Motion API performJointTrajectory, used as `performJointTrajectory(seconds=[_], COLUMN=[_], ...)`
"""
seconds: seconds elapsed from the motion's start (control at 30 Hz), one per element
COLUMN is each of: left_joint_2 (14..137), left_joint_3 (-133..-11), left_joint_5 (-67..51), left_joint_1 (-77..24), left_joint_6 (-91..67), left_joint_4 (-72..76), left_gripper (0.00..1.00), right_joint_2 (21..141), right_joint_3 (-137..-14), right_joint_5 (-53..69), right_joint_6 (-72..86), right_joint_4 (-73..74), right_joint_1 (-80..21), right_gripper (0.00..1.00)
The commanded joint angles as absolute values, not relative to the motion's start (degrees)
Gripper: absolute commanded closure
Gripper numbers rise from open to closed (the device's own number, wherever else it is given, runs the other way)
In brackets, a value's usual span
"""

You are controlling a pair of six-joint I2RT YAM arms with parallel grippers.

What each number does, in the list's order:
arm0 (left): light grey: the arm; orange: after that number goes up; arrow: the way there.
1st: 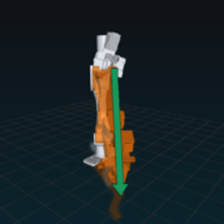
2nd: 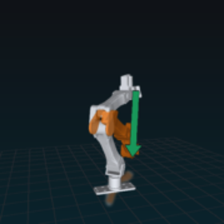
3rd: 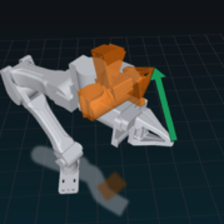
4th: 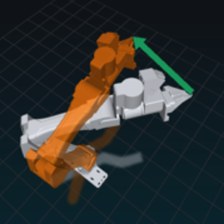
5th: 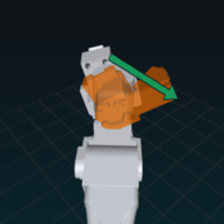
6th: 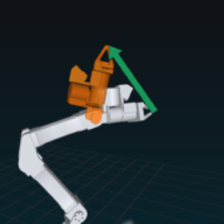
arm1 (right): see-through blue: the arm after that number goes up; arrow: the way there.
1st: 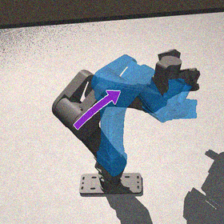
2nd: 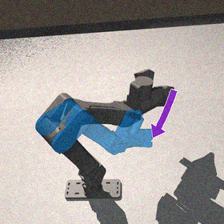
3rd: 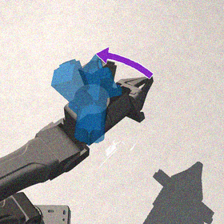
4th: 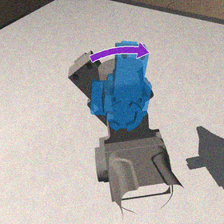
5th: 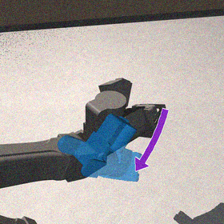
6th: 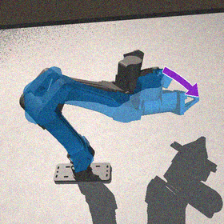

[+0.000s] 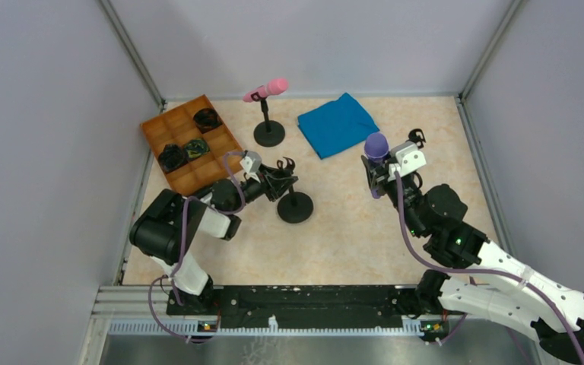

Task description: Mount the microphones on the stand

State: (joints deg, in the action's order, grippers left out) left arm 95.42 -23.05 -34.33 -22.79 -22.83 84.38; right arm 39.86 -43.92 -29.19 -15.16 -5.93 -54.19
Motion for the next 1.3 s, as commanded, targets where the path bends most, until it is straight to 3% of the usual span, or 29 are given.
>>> performJointTrajectory(seconds=[0.0,0.2,0.5,0.83,1.1,1.27], left_joint_2=[96.0,97.2,96.3,94.6,82.2,76.1], left_joint_3=[-26.5,-27.7,-25.9,-22.7,-20.4,-20.7], left_joint_5=[-39.1,-44.5,-48.4,-49.3,-42.5,-36.5], left_joint_1=[-22.8,-22.8,-23.4,-23.7,-25.5,-26.9], left_joint_6=[-25.8,-29.2,-33.5,-29.6,-9.3,-0.5], left_joint_4=[101.7,102.0,102.7,101.9,81.3,68.3], left_gripper=[1.0,1.0,1.0,1.0,1.0,0.89], right_joint_2=[38.8,36.6,37.5,47.8,45.9,44.9], right_joint_3=[-45.2,-39.7,-30.7,-33.6,-31.3,-30.4], right_joint_5=[-27.8,-19.8,-6.1,3.4,3.0,2.1], right_joint_6=[-14.9,-17.0,-14.8,-10.1,-10.5,-10.9], right_joint_4=[-8.7,-16.9,-41.1,-52.6,-50.6,-49.4], right_joint_1=[-54.1,-54.1,-54.1,-54.1,-54.1,-54.1], right_gripper=[1.0,1.0,1.0,1.0,1.0,1.0])
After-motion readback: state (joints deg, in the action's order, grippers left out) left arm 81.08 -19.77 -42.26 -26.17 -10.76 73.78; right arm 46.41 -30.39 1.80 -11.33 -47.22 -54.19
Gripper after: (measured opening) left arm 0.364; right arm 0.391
